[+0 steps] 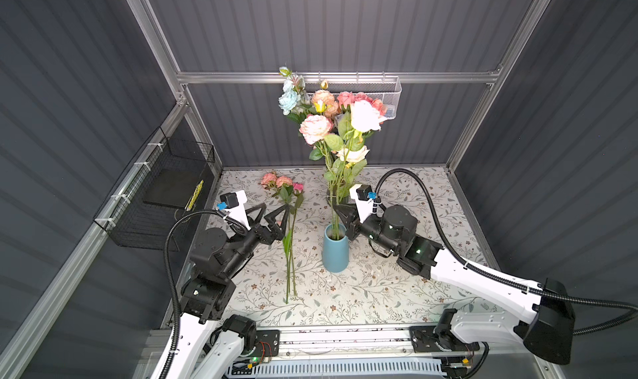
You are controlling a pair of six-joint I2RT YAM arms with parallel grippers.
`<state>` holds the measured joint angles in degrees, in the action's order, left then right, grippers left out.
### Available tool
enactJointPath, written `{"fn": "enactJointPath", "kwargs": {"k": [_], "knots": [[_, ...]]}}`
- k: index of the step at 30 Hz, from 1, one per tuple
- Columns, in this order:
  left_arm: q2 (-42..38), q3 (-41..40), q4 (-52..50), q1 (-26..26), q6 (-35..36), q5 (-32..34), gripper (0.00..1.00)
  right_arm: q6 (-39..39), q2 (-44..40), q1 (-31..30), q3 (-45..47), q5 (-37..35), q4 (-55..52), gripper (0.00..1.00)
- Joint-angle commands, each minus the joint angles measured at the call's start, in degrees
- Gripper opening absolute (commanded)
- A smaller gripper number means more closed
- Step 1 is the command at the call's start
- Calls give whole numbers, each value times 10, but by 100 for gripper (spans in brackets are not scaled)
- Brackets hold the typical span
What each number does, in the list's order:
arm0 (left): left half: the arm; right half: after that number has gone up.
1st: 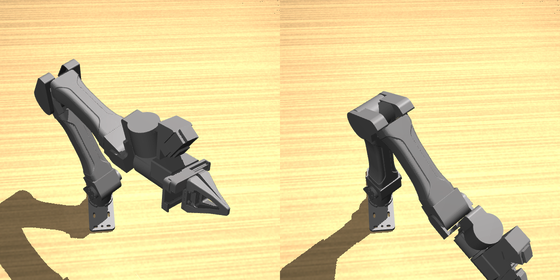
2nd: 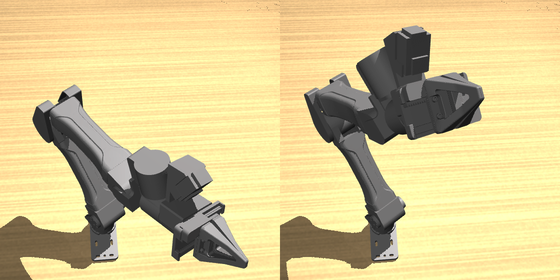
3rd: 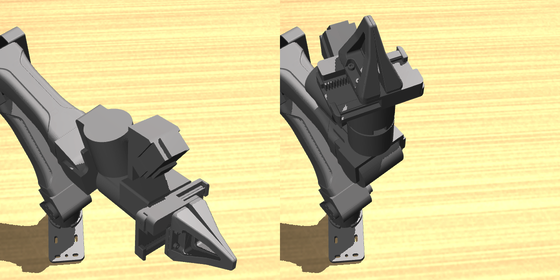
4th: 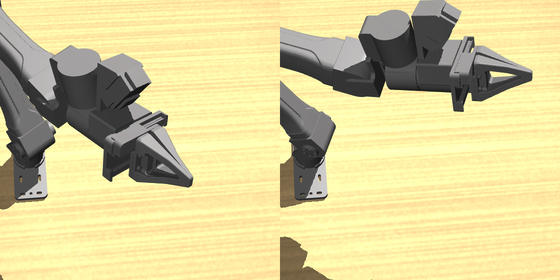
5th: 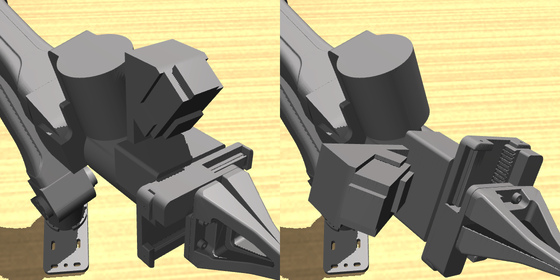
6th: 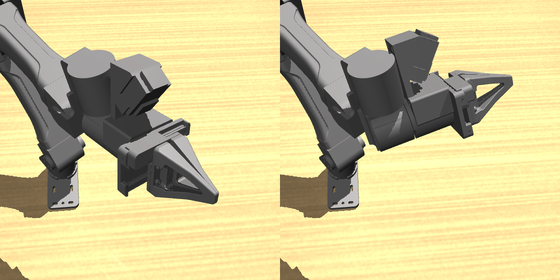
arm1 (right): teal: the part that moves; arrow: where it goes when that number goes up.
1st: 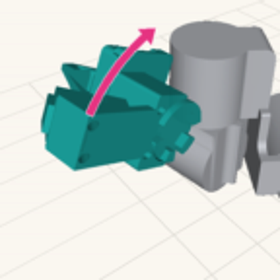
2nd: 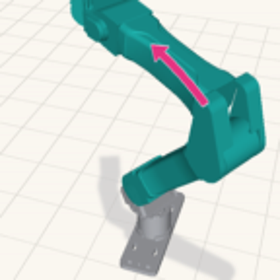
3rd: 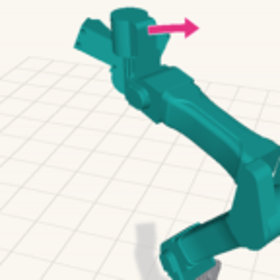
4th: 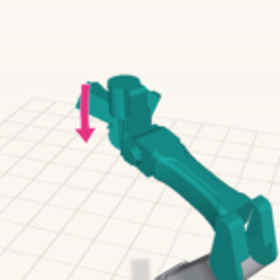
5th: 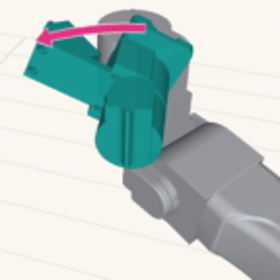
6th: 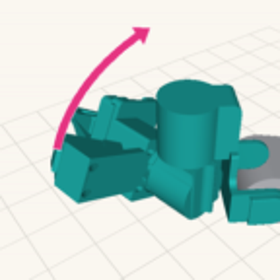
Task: Arrange flowers in a vase
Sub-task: Place the flower in the vase, then pick up the flower from the flowers.
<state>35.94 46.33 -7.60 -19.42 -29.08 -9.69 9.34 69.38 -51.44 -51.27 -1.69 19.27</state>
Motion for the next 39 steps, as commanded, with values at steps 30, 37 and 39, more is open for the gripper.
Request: {"fn": "enactJointPath", "kwargs": {"k": [30, 37, 39], "knots": [[518, -24, 9, 5, 4, 164, 69, 74, -234, -16, 102, -20, -59, 79], [524, -36, 14, 5, 1, 191, 38, 68, -237, -16, 98, -23, -63, 79], [512, -41, 14, 5, -2, 197, 32, 68, -237, -16, 97, -22, -63, 80]]}}
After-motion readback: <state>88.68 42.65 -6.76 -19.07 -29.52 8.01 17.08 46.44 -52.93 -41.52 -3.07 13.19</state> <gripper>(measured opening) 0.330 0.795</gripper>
